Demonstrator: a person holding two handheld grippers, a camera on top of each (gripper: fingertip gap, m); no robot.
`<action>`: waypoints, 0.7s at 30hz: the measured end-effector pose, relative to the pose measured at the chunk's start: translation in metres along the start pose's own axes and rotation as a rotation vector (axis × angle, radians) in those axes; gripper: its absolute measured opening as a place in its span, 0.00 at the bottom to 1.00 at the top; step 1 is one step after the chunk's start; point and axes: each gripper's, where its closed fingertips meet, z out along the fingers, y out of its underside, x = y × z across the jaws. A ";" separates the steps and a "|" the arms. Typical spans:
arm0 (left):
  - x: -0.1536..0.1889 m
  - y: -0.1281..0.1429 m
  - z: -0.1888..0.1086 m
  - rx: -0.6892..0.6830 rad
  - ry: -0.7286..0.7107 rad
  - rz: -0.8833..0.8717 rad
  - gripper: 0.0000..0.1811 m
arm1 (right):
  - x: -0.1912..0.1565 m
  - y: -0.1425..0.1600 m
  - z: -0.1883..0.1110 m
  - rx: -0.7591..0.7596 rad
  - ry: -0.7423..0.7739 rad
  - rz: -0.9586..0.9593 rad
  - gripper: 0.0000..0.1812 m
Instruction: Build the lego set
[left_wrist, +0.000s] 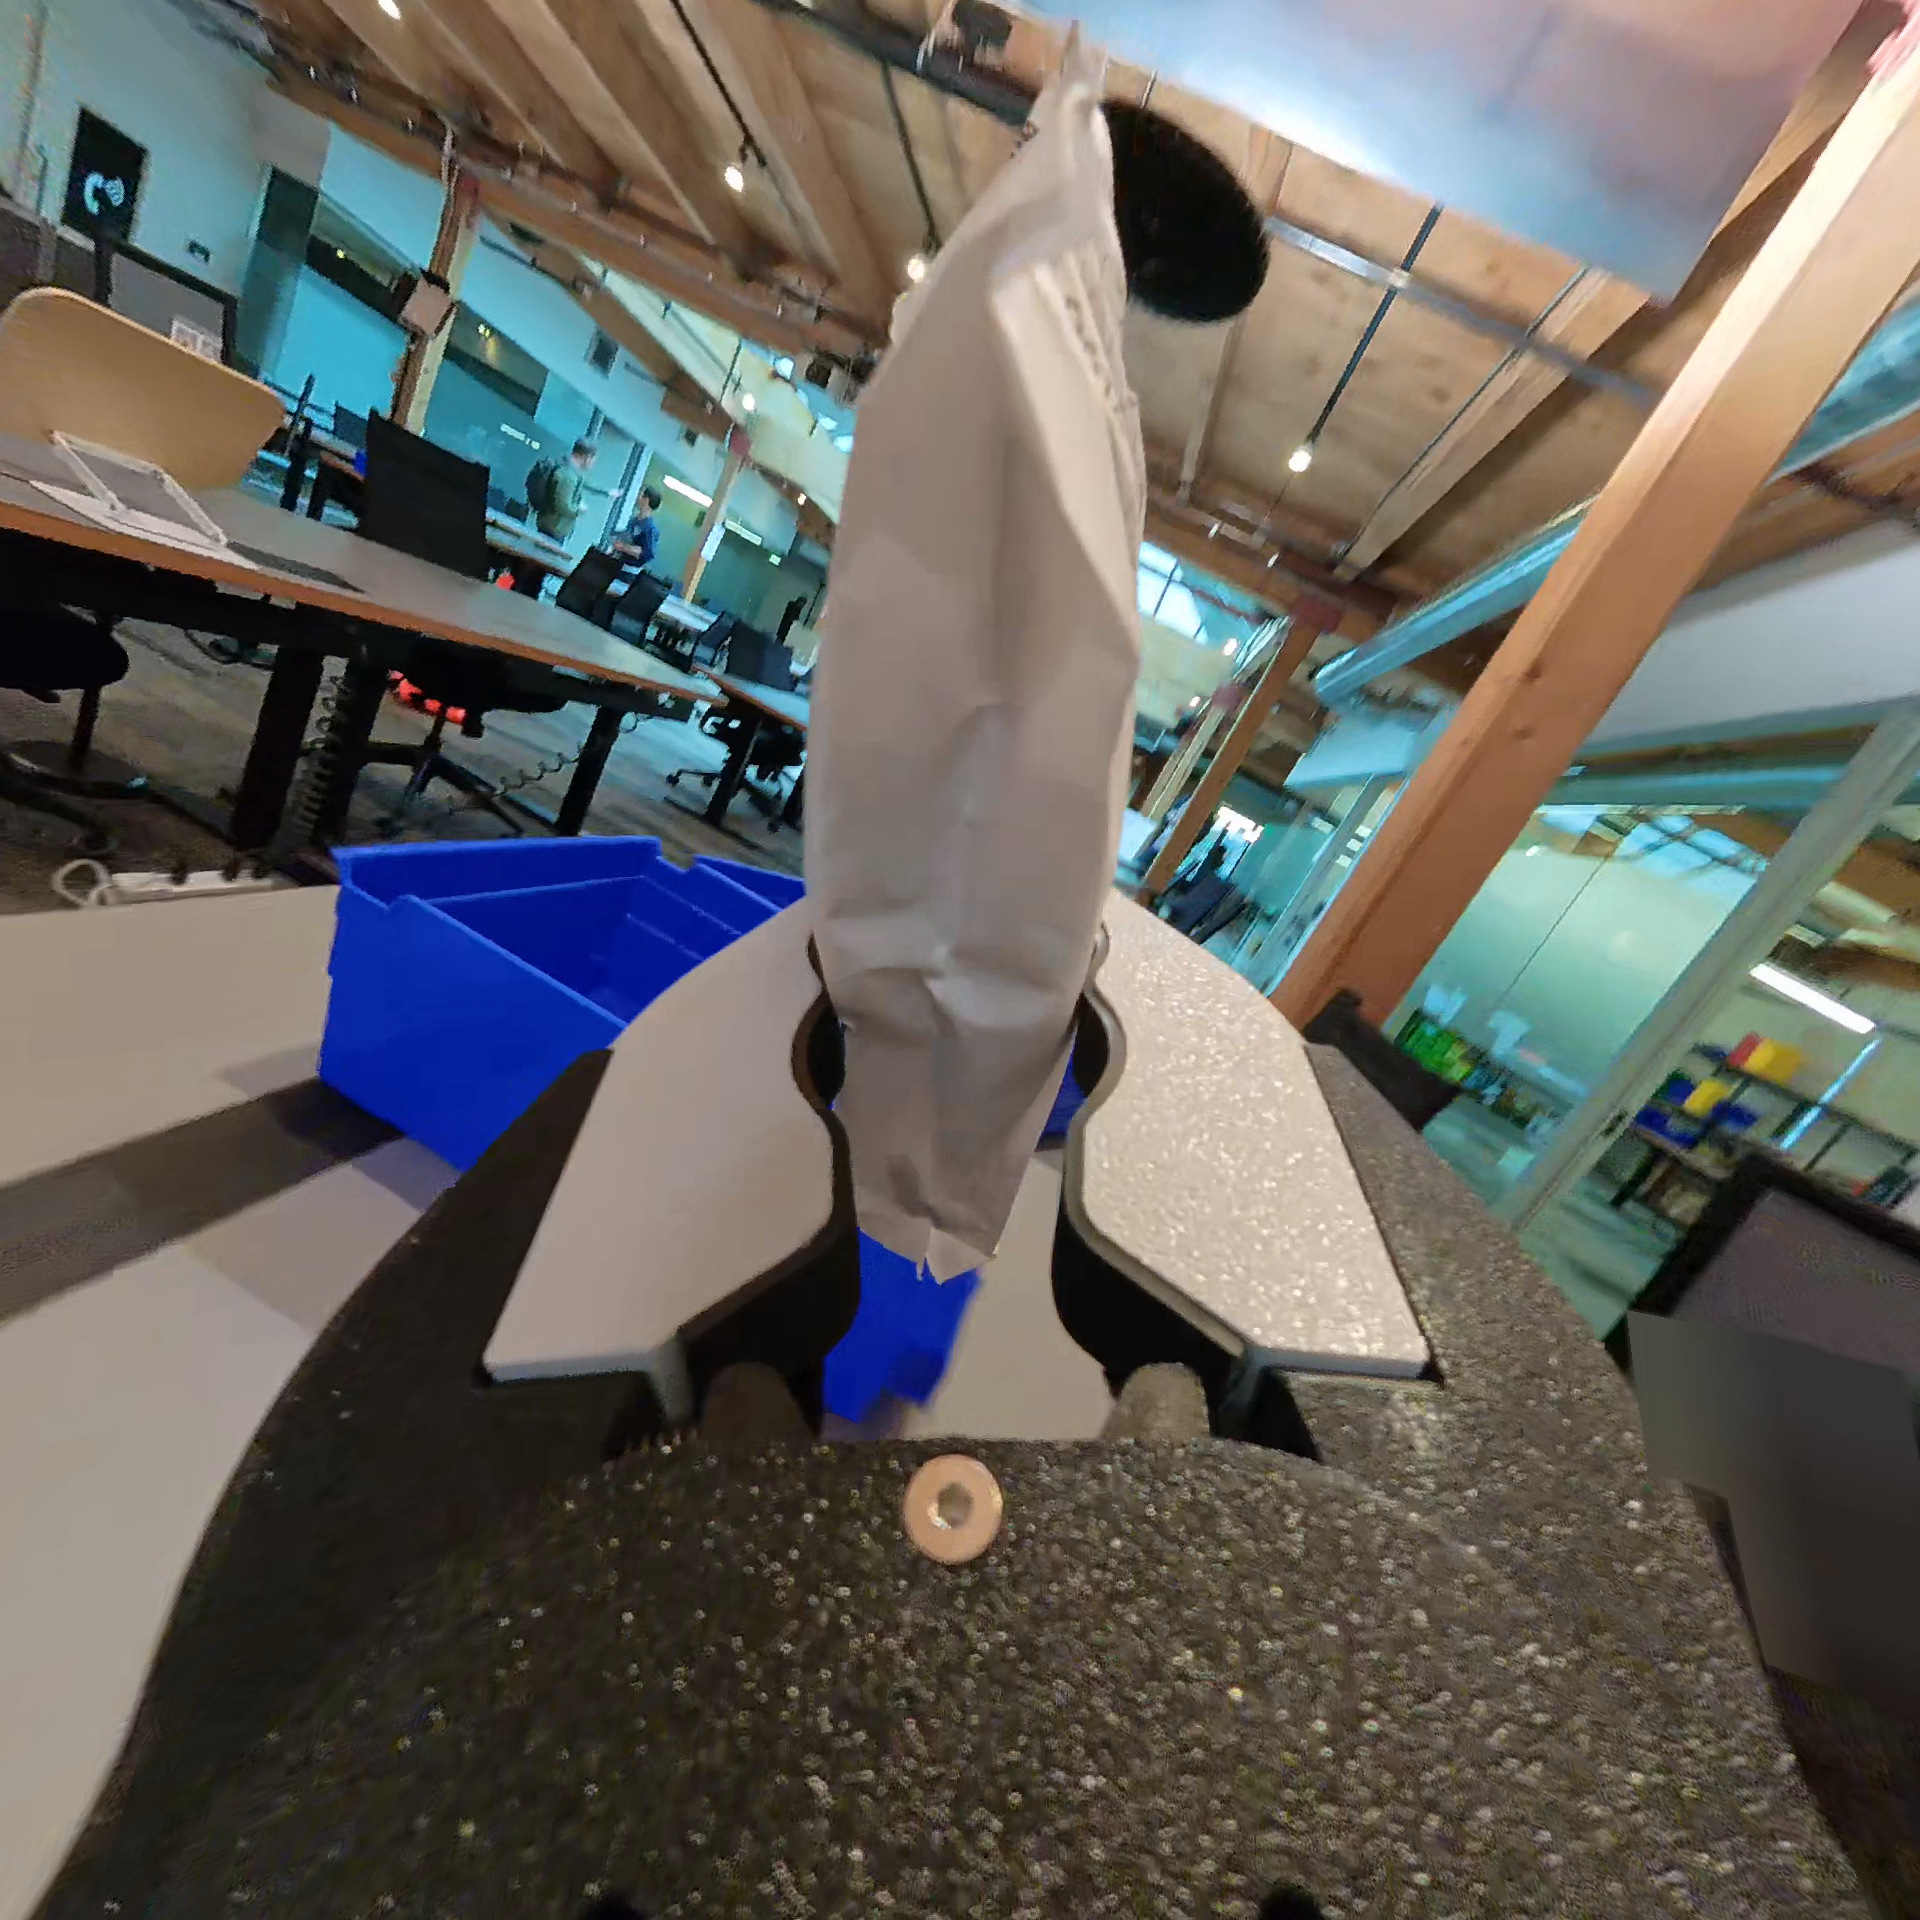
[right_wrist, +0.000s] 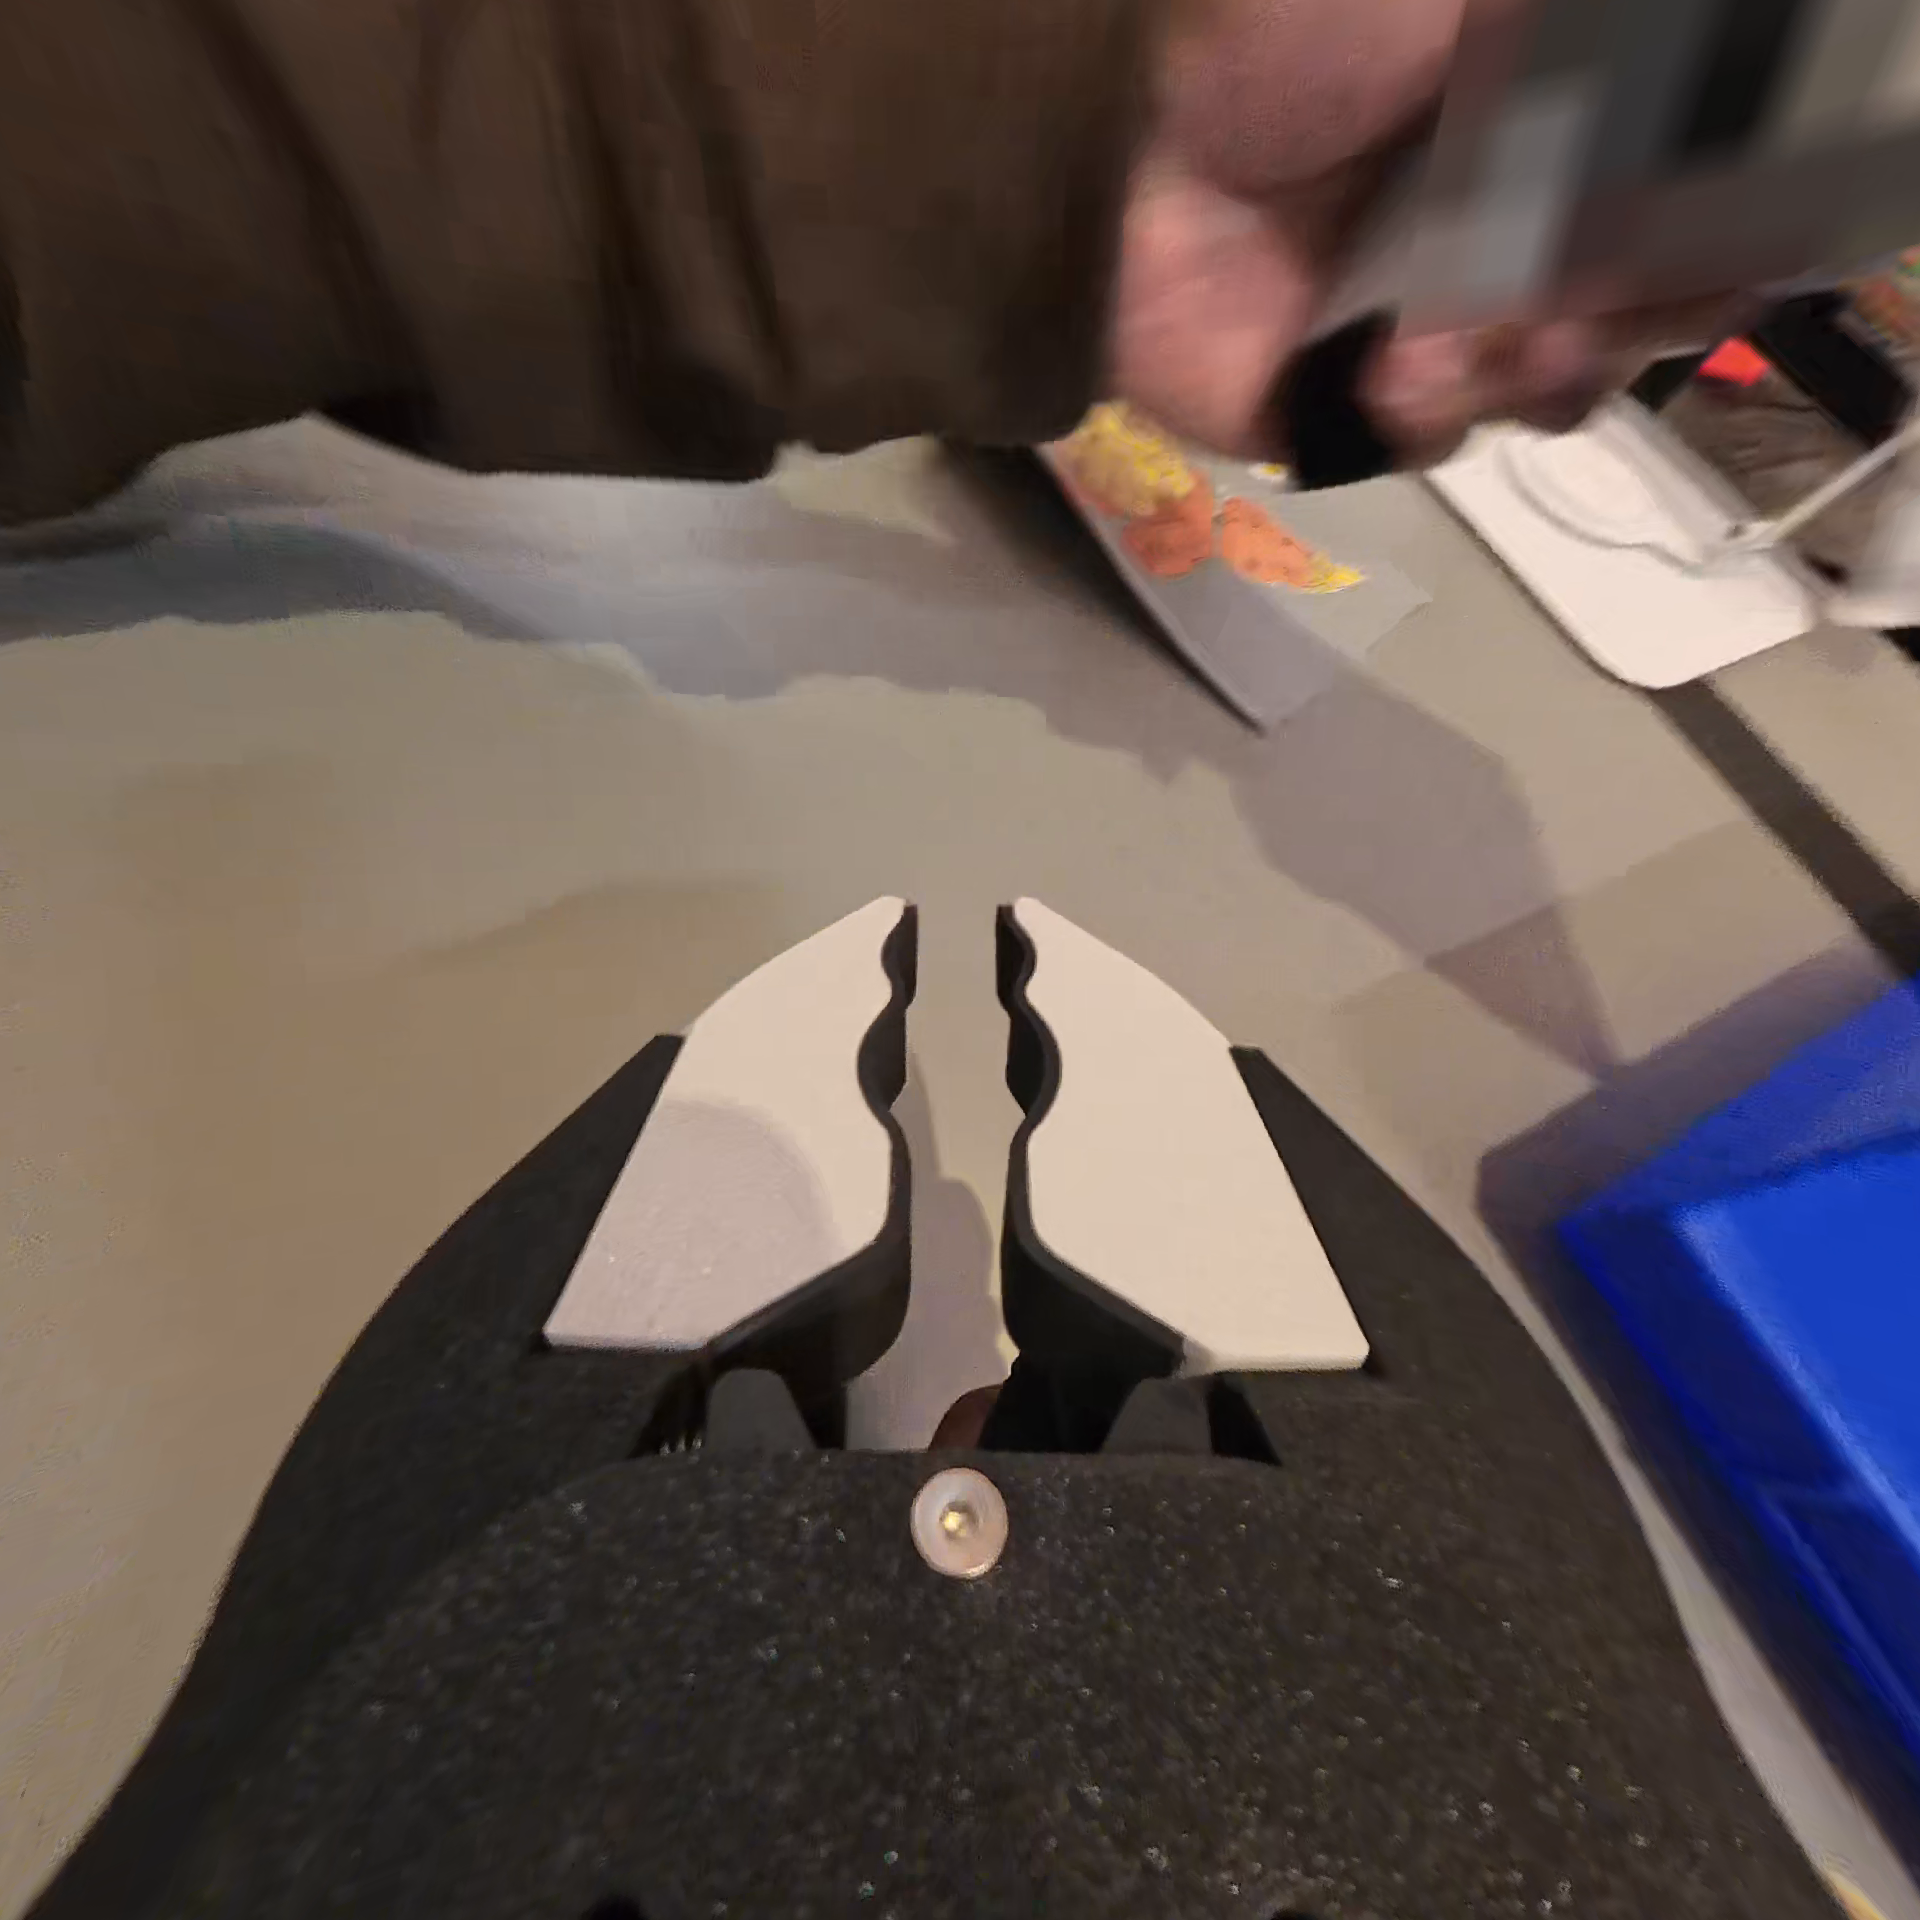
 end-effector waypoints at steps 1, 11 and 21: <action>-0.009 0.000 0.015 -0.023 -0.012 0.021 0.23 | -0.005 0.004 0.010 0.002 -0.019 -0.002 0.07; -0.085 0.011 0.114 -0.318 -0.052 0.199 0.21 | -0.028 0.000 0.043 0.099 -0.087 -0.096 0.06; -0.115 0.032 0.168 -0.608 -0.008 0.331 0.18 | -0.026 0.006 0.033 0.128 -0.042 -0.147 0.05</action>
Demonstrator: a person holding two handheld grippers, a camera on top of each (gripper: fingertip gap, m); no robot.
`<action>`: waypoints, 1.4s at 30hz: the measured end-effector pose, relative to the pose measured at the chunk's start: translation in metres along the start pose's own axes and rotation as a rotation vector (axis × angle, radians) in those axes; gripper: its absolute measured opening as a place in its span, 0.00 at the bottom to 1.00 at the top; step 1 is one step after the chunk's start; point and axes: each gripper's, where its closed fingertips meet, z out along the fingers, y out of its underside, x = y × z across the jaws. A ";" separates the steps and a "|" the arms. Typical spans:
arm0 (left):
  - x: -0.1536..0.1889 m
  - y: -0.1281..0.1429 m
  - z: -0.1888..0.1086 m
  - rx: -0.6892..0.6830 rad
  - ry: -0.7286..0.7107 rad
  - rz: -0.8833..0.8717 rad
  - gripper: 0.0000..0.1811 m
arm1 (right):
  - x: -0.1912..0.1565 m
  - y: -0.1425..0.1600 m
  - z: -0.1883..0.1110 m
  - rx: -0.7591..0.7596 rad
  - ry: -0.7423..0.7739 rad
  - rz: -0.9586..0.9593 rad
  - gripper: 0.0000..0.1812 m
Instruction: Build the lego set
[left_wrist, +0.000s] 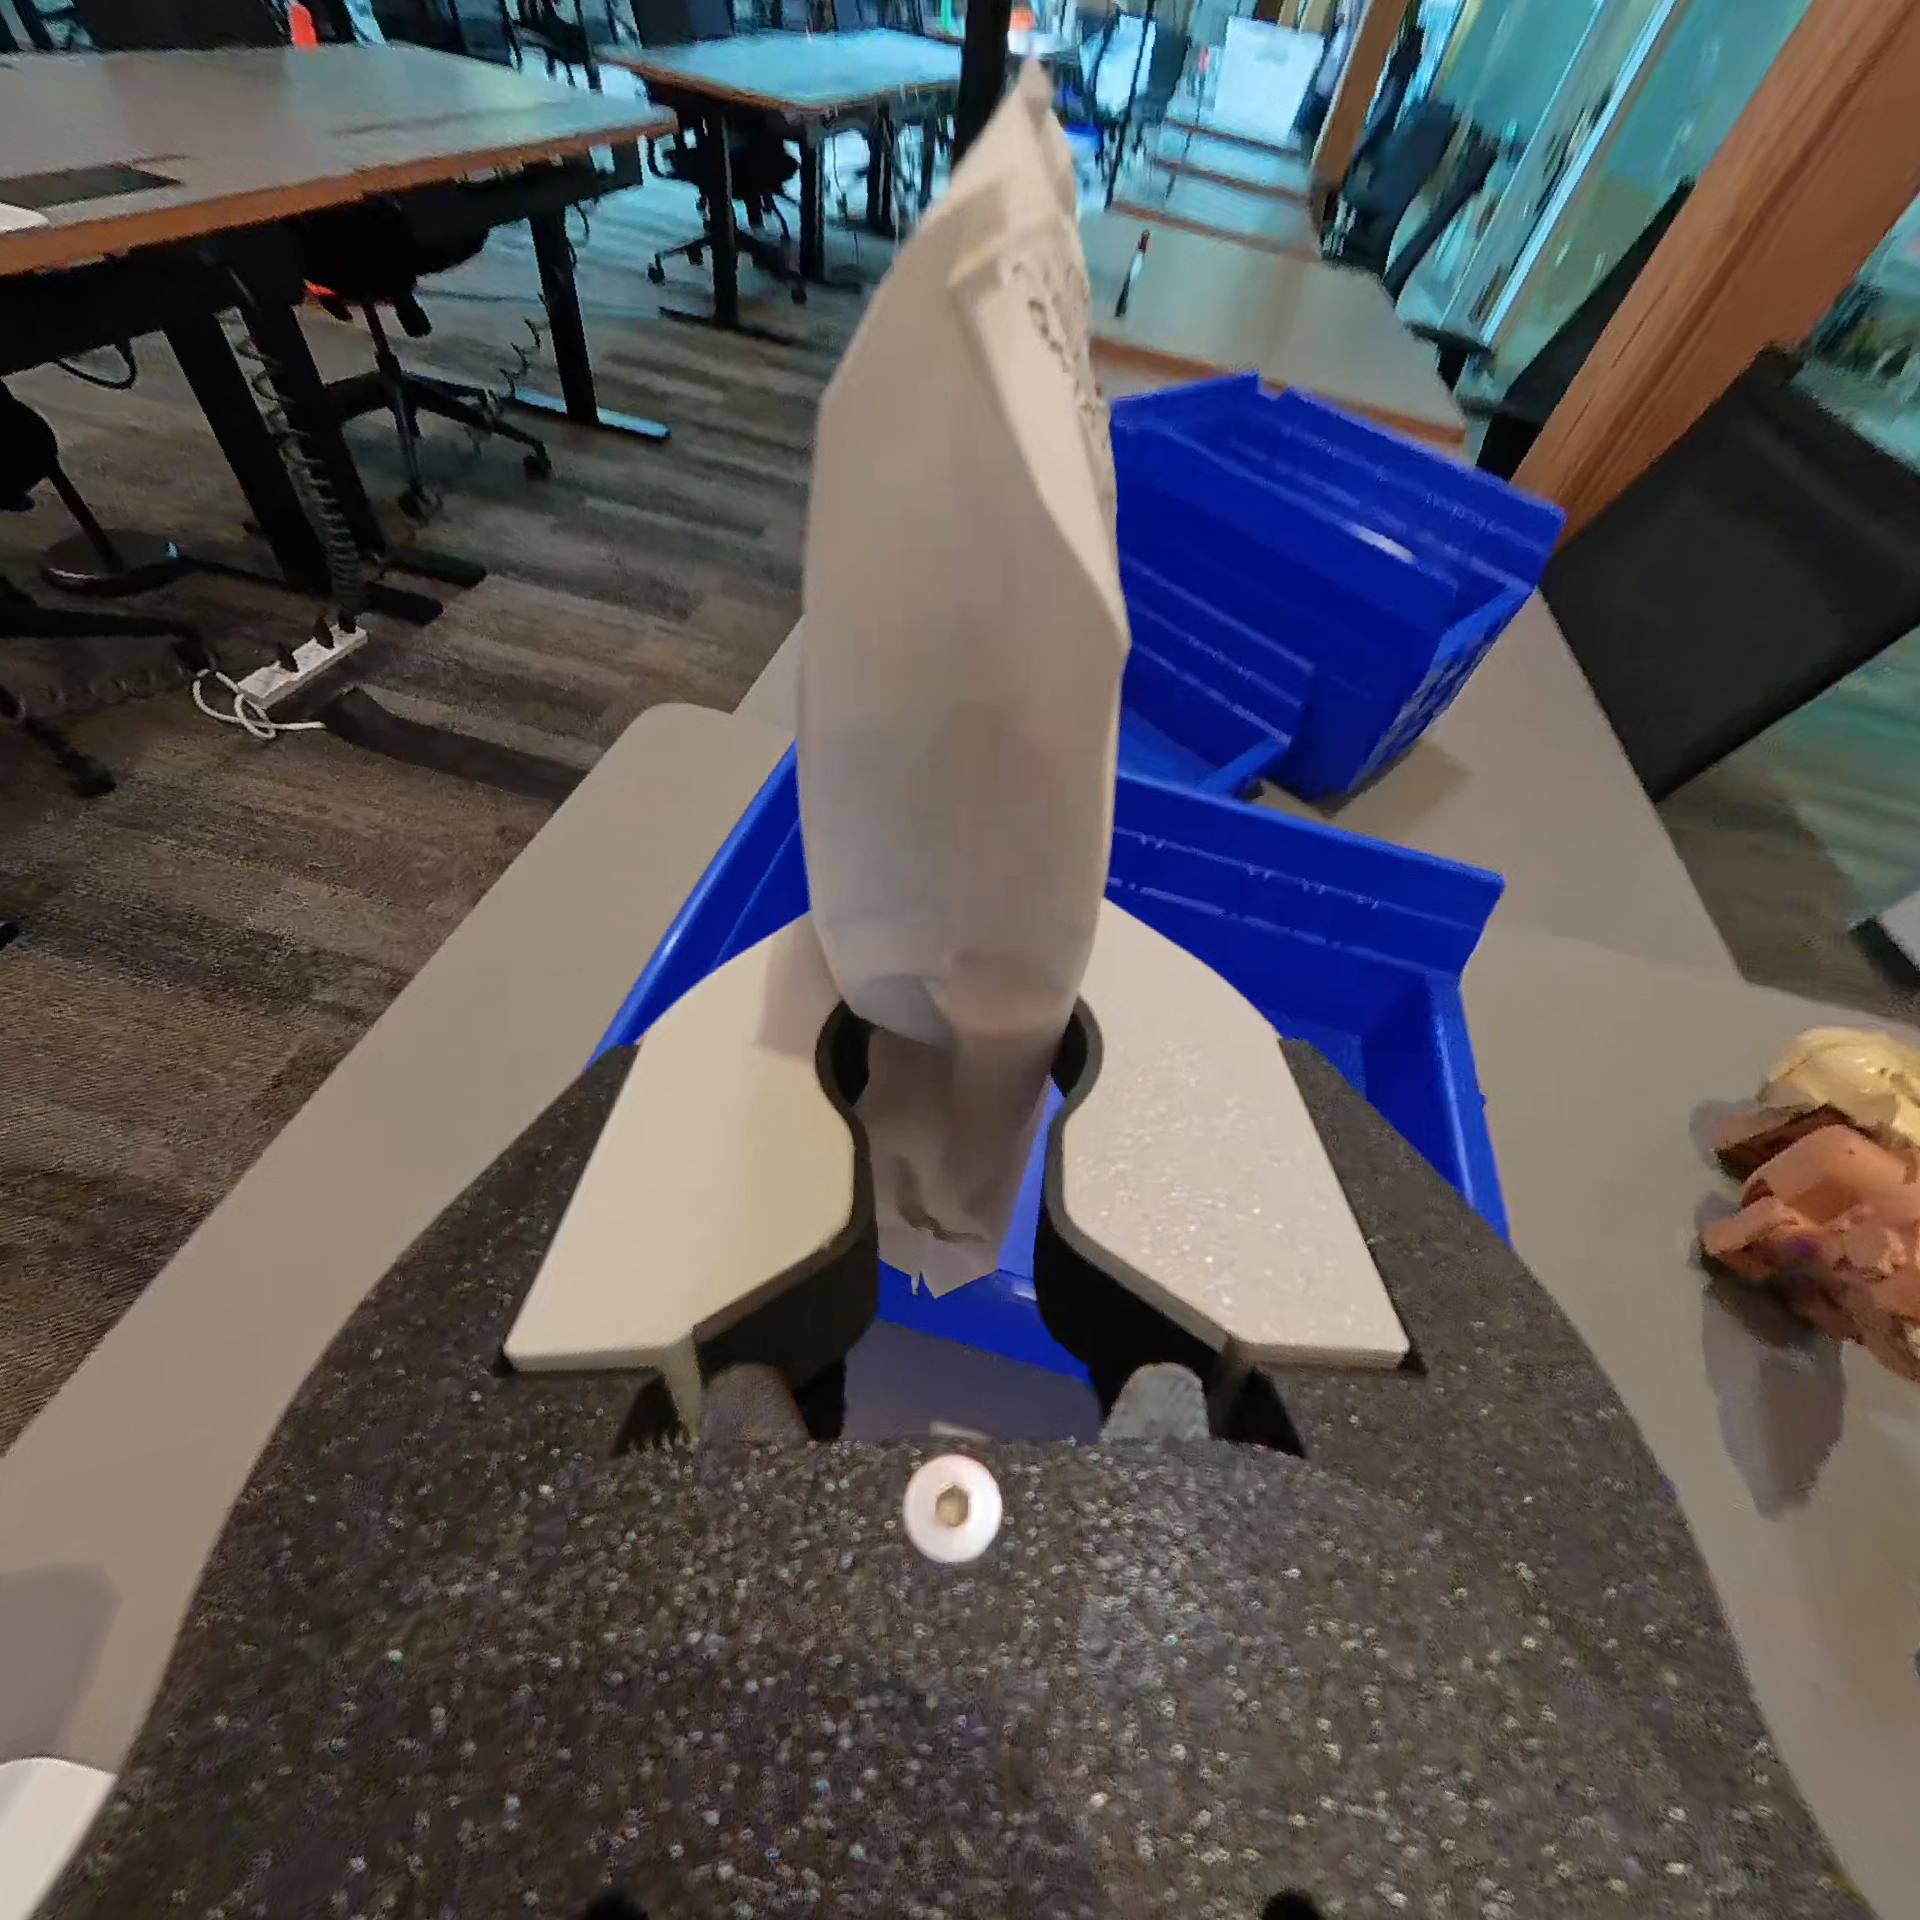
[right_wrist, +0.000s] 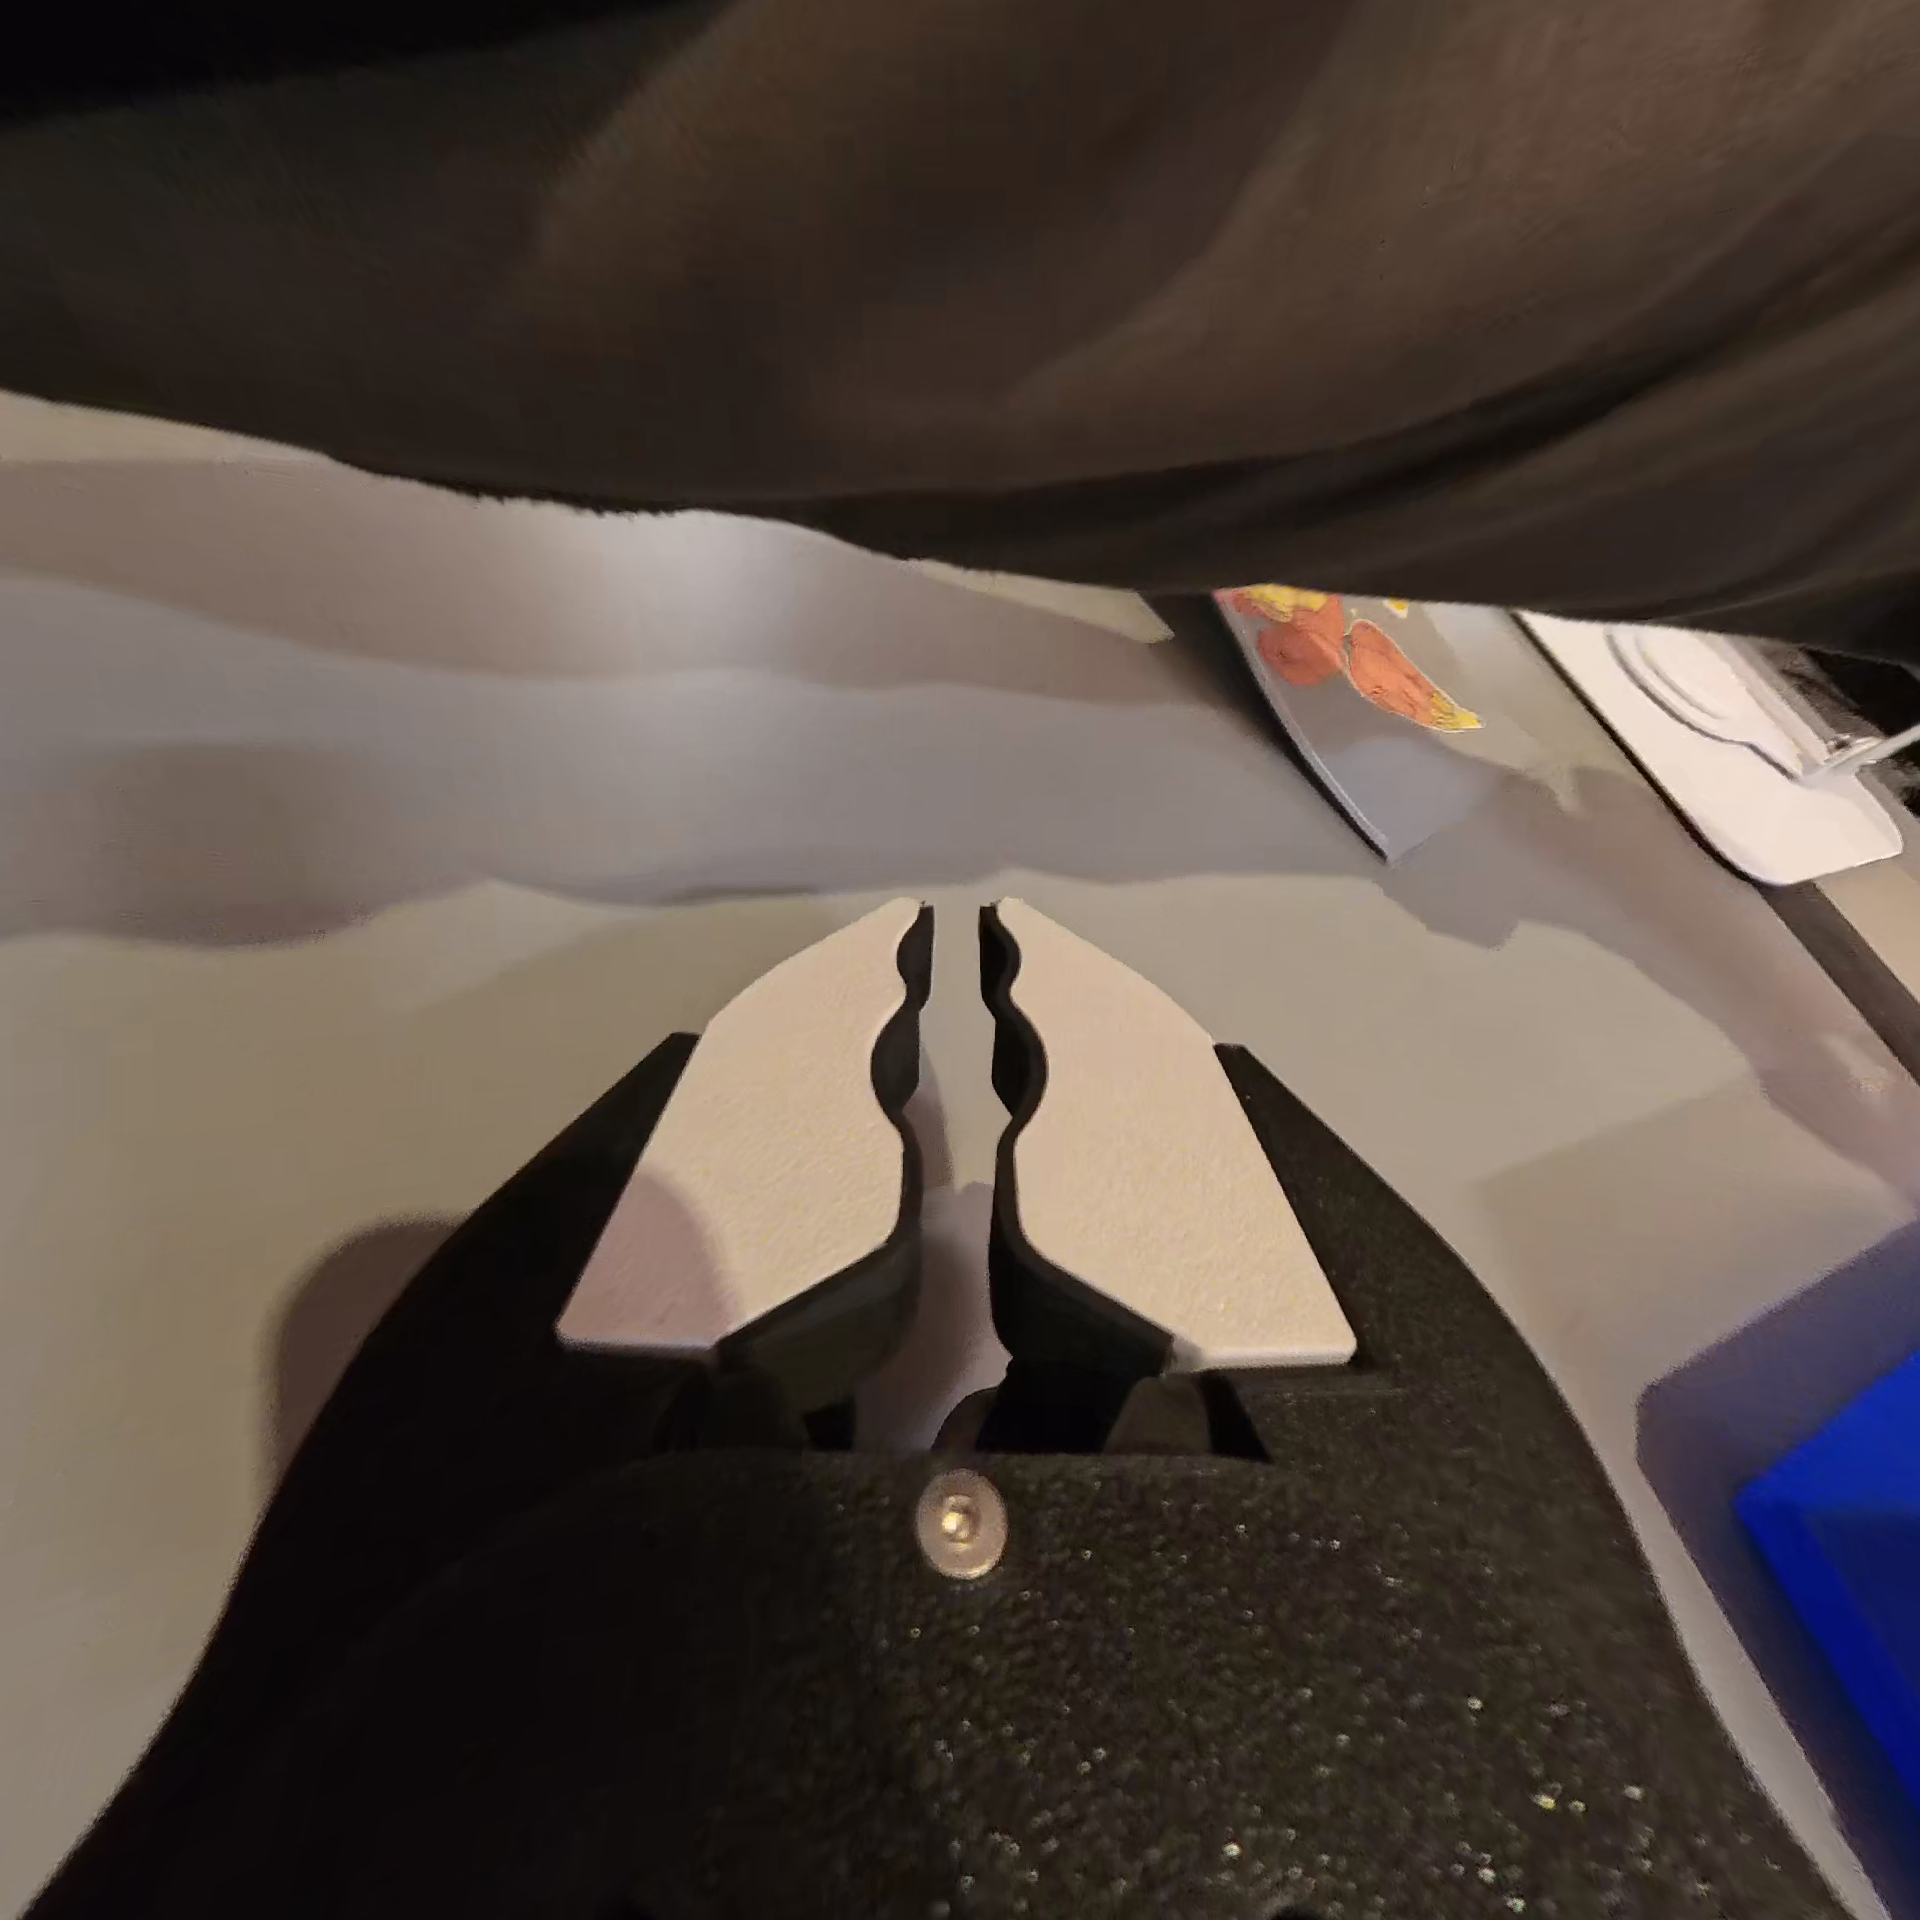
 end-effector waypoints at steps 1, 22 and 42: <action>0.000 0.000 0.004 -0.030 0.006 0.015 0.18 | 0.002 0.001 -0.001 0.002 0.008 -0.005 0.04; -0.003 0.020 0.036 -0.912 -0.079 0.386 0.16 | 0.014 0.001 -0.009 0.030 0.047 0.004 0.03; 0.005 0.059 0.061 -1.500 -0.163 0.671 0.21 | 0.009 0.003 -0.008 0.024 0.025 -0.005 0.03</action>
